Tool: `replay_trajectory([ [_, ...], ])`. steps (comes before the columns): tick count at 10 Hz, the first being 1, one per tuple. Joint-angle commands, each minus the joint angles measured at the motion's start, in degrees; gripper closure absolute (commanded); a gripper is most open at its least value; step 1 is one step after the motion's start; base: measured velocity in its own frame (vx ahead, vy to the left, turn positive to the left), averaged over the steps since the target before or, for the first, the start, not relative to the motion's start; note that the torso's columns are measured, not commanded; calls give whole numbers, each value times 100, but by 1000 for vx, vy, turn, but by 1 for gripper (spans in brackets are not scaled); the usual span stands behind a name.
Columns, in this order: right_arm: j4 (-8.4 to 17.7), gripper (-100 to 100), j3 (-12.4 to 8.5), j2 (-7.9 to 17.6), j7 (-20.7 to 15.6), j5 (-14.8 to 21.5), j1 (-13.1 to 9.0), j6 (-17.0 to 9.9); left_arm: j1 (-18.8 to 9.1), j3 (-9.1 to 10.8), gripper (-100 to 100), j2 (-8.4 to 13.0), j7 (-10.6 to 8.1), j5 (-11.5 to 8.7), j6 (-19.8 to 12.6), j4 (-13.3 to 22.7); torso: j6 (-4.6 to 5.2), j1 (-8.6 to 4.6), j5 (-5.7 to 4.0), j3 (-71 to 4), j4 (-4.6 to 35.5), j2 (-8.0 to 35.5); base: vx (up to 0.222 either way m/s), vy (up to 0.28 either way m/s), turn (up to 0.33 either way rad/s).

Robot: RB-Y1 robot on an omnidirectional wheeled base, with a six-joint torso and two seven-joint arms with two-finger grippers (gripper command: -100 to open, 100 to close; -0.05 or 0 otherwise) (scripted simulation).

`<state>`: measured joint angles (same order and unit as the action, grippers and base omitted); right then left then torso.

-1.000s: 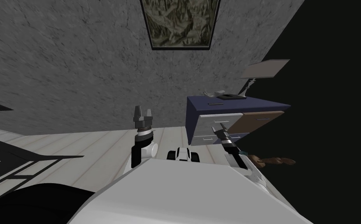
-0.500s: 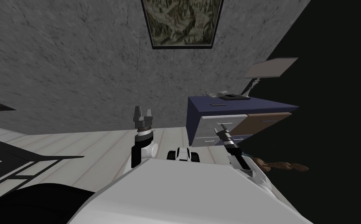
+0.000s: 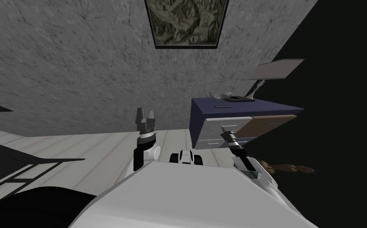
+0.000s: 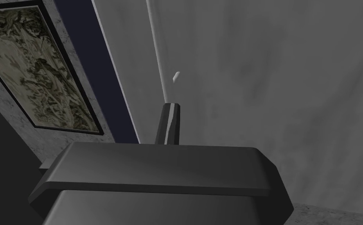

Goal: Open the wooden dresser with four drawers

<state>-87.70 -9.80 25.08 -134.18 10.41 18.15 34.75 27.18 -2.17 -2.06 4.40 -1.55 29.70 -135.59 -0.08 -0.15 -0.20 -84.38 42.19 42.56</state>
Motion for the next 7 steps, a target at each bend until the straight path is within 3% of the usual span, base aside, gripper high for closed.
replay_trajectory([
  [1,-31,100,27,48,56,-4,58,-6,-1,0,0,0,0,0,0,1,3,2,8,1,11,2,-197,-14,-29],
  [3,-42,100,28,57,62,-6,64,-6,0,0,0,0,0,0,0,1,7,7,17,-19,9,-27,-144,-19,-22],
  [4,-32,-100,-5,119,114,3,22,-102,1,0,0,0,0,0,0,0,5,18,20,-39,1,-62,63,15,42],
  [7,-19,-100,-50,200,174,17,-41,-233,4,0,0,1,0,0,1,-1,6,17,20,-46,-3,-68,161,22,33],
])
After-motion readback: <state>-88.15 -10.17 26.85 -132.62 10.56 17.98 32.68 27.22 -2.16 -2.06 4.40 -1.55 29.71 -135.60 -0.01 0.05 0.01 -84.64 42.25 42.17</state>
